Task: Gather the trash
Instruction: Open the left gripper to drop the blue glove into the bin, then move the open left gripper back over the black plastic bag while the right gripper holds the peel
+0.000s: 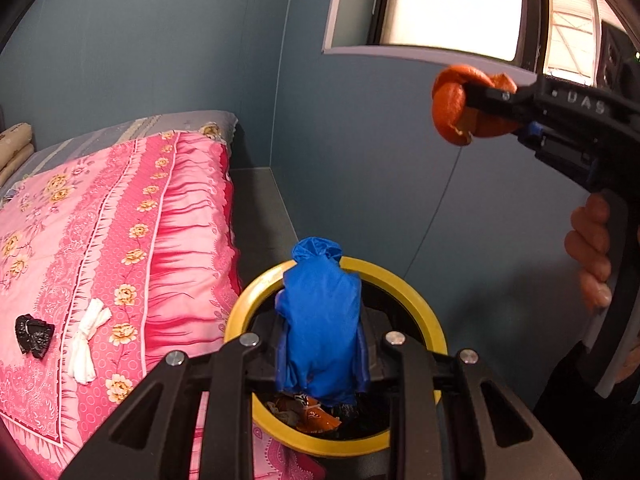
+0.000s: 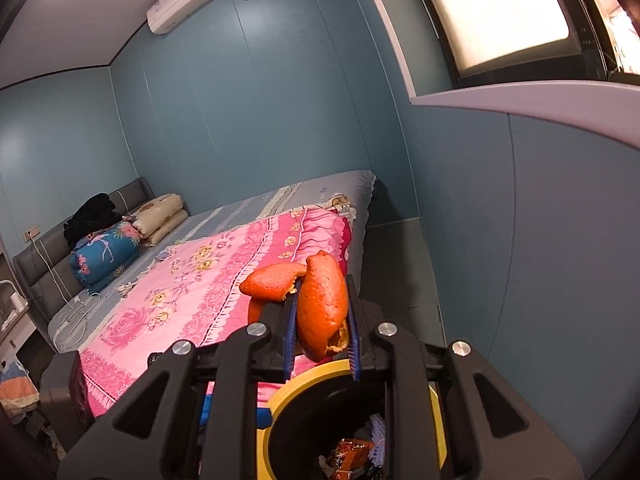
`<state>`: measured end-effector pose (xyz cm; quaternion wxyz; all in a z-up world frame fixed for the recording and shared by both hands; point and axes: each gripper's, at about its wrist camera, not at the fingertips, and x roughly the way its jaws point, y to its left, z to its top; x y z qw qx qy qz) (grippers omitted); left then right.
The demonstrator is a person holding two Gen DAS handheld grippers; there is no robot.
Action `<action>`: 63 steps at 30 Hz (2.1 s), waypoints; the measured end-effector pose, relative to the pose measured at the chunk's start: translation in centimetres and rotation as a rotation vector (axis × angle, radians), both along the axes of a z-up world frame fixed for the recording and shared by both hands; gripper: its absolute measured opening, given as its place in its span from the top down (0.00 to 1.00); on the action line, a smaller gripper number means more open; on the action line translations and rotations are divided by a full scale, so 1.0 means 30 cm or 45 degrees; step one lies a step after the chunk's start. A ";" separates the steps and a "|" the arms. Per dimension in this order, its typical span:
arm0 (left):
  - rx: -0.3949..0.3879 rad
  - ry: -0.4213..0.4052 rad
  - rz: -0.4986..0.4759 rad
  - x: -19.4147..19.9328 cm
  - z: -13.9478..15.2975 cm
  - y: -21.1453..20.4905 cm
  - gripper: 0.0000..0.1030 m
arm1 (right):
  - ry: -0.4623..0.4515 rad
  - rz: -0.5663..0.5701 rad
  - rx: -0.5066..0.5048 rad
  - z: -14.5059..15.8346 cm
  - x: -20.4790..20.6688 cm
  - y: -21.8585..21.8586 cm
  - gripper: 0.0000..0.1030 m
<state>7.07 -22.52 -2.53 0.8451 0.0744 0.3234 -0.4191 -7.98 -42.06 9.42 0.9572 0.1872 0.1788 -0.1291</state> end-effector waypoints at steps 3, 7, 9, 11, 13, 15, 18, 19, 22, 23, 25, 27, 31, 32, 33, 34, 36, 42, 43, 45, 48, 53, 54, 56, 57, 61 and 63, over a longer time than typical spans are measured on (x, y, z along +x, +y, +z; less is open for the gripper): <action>0.012 0.038 -0.017 0.017 -0.027 -0.031 0.77 | 0.005 0.002 0.011 -0.009 0.025 -0.017 0.81; 0.018 0.074 -0.030 0.022 -0.061 -0.054 0.75 | 0.024 -0.009 0.023 -0.027 0.050 -0.036 0.79; 0.012 0.100 -0.033 0.025 -0.075 -0.054 0.73 | 0.031 -0.013 0.019 -0.029 0.062 -0.028 0.75; 0.005 0.128 -0.032 0.031 -0.087 -0.047 0.65 | 0.034 -0.013 0.022 -0.034 0.069 -0.027 0.72; -0.008 0.145 -0.017 0.038 -0.093 -0.032 0.52 | 0.034 -0.024 0.030 -0.039 0.074 -0.032 0.63; -0.015 0.151 0.007 0.046 -0.095 -0.012 0.45 | 0.031 -0.032 0.030 -0.043 0.072 -0.032 0.56; -0.035 0.174 0.037 0.068 -0.093 0.019 0.39 | 0.024 -0.043 0.028 -0.047 0.069 -0.029 0.54; -0.040 0.175 0.050 0.076 -0.092 0.026 0.38 | 0.025 -0.050 0.022 -0.047 0.070 -0.029 0.53; -0.055 0.182 0.082 0.096 -0.087 0.052 0.38 | 0.026 -0.052 0.025 -0.051 0.072 -0.030 0.52; -0.060 0.184 0.091 0.100 -0.085 0.060 0.38 | 0.027 -0.053 0.024 -0.048 0.070 -0.028 0.50; -0.064 0.174 0.107 0.102 -0.077 0.070 0.38 | 0.041 -0.046 0.015 -0.049 0.075 -0.024 0.47; -0.073 0.167 0.113 0.104 -0.068 0.080 0.38 | 0.039 -0.039 0.018 -0.046 0.073 -0.026 0.46; -0.096 0.160 0.126 0.109 -0.053 0.098 0.38 | 0.043 -0.023 0.030 -0.046 0.080 -0.029 0.45; -0.097 0.157 0.128 0.110 -0.050 0.103 0.38 | 0.042 -0.025 0.029 -0.046 0.079 -0.031 0.44; -0.098 0.153 0.132 0.110 -0.047 0.108 0.38 | 0.041 -0.026 0.028 -0.044 0.078 -0.028 0.43; -0.099 0.148 0.138 0.111 -0.044 0.113 0.37 | 0.044 -0.025 0.024 -0.041 0.080 -0.026 0.43; -0.110 0.145 0.147 0.115 -0.038 0.125 0.37 | 0.043 -0.019 0.022 -0.041 0.075 -0.015 0.43; -0.134 0.117 0.189 0.120 -0.017 0.168 0.34 | 0.030 0.012 0.013 -0.033 0.078 0.002 0.41; -0.137 0.114 0.198 0.122 -0.015 0.176 0.32 | 0.028 0.018 0.011 -0.031 0.079 0.007 0.40; -0.143 0.108 0.218 0.129 -0.012 0.196 0.32 | 0.024 0.020 0.007 -0.025 0.081 0.016 0.38; -0.132 0.076 0.256 0.138 -0.005 0.227 0.32 | 0.023 0.041 -0.014 -0.018 0.091 0.043 0.38; -0.136 0.050 0.336 0.181 0.007 0.315 0.30 | 0.021 0.151 -0.001 -0.013 0.146 0.099 0.38; -0.138 0.039 0.362 0.193 0.013 0.339 0.29 | 0.022 0.171 -0.002 -0.012 0.158 0.112 0.38; -0.137 0.007 0.413 0.215 0.025 0.387 0.29 | 0.020 0.214 -0.008 -0.007 0.184 0.143 0.38; -0.138 -0.009 0.450 0.231 0.034 0.425 0.28 | 0.018 0.233 -0.012 -0.006 0.195 0.156 0.38; -0.157 -0.026 0.559 0.284 0.061 0.546 0.28 | 0.007 0.328 -0.008 -0.008 0.255 0.236 0.38; -0.151 -0.047 0.621 0.312 0.071 0.607 0.28 | 0.007 0.378 0.002 -0.008 0.292 0.278 0.38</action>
